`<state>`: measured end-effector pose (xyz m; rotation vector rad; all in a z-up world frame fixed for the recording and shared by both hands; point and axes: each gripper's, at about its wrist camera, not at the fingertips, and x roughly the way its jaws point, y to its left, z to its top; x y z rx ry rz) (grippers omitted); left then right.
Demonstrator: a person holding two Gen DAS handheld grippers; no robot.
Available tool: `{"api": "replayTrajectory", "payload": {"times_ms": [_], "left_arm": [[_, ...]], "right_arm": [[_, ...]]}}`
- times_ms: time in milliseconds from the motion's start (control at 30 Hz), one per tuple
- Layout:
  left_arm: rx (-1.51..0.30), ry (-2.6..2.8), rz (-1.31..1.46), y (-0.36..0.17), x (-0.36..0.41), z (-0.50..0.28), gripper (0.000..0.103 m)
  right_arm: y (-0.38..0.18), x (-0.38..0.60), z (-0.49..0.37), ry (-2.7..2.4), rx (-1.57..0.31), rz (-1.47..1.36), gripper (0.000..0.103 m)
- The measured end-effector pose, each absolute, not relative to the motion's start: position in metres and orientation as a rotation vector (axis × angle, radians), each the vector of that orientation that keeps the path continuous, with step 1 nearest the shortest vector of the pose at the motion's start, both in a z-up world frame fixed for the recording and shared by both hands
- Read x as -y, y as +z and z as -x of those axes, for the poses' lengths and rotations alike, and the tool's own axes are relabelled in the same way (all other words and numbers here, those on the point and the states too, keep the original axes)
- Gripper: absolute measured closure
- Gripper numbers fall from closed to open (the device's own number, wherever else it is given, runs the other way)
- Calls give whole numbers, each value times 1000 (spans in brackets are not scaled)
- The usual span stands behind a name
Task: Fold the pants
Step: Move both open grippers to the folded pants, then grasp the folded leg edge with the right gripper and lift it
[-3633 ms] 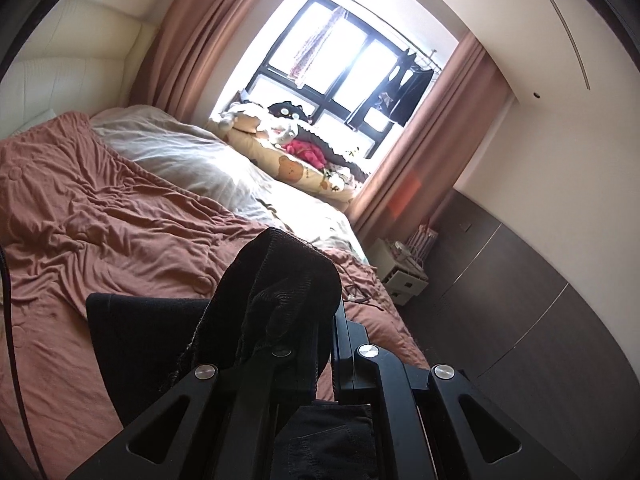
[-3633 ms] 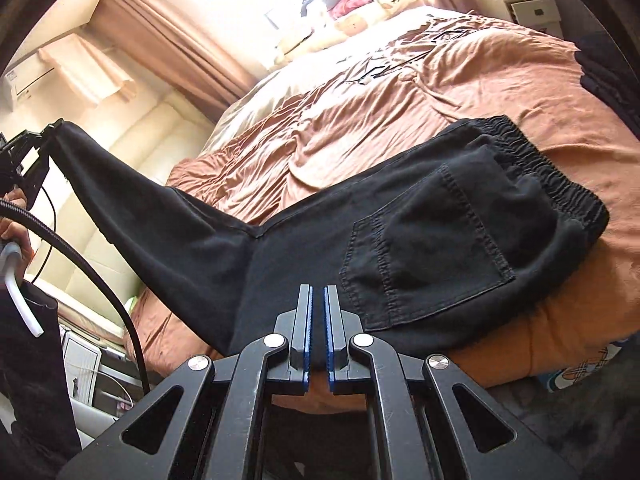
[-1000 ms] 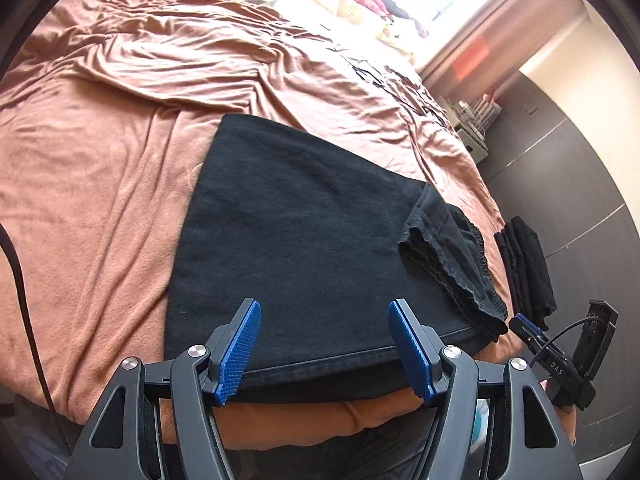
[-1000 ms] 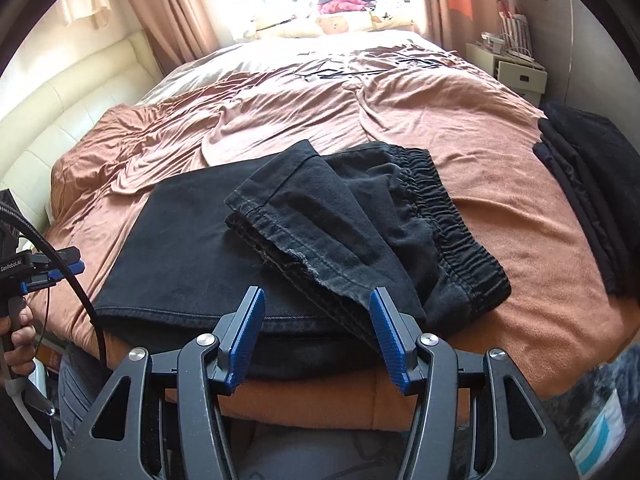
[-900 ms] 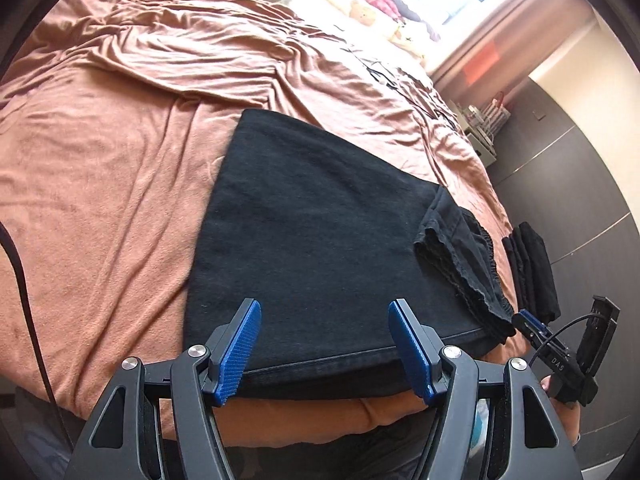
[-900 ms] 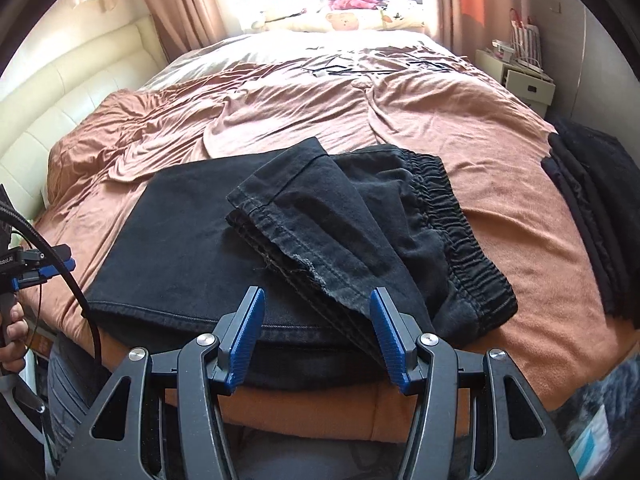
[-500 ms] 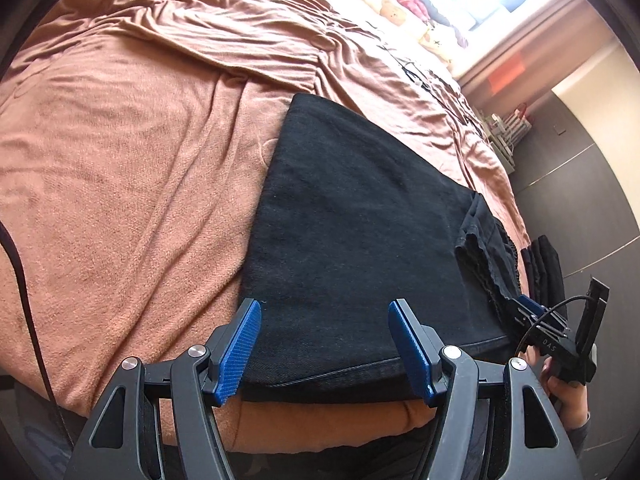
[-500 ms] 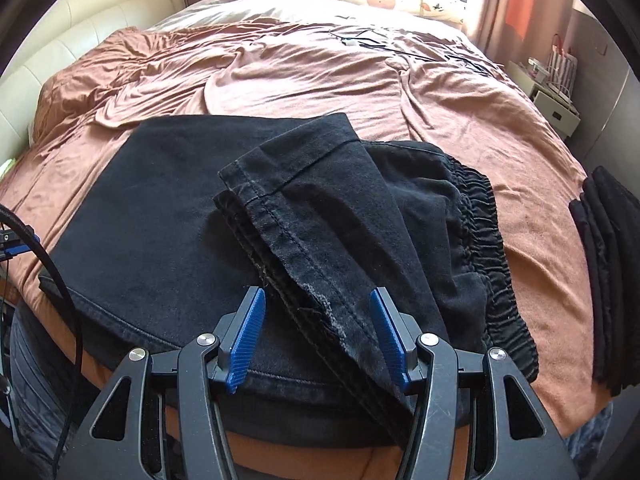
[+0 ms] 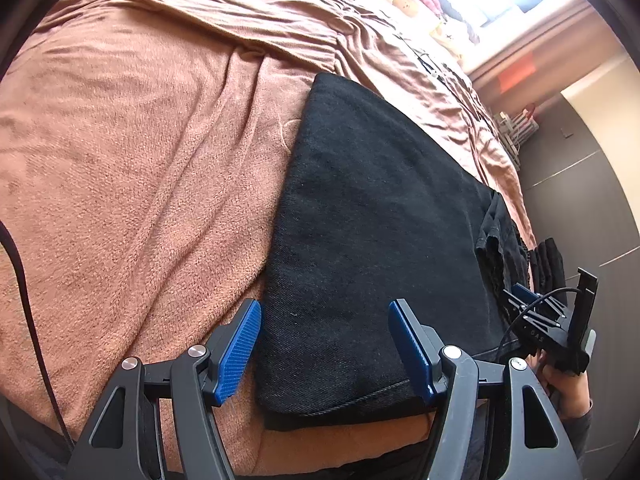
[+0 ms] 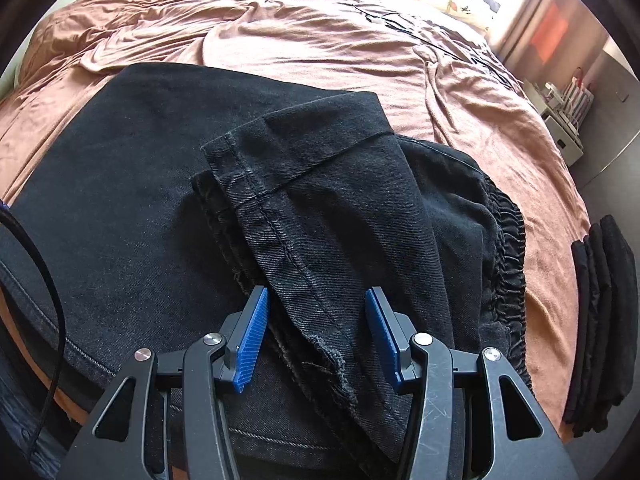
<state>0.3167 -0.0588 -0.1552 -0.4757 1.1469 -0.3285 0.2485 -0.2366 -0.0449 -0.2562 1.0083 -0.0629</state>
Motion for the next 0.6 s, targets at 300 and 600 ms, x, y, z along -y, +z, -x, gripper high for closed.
{"api": "replayTrajectory", "payload": {"times_ms": [300,600], "left_arm": [[-1155,-316,485,-160,55,-316,35],[-1150,-305,494,-156,55,-315,35]], "right_arm": [[-44,240,-254,-46,-1001,249,95],[-15,271,-236,-109,-912,185,99]]}}
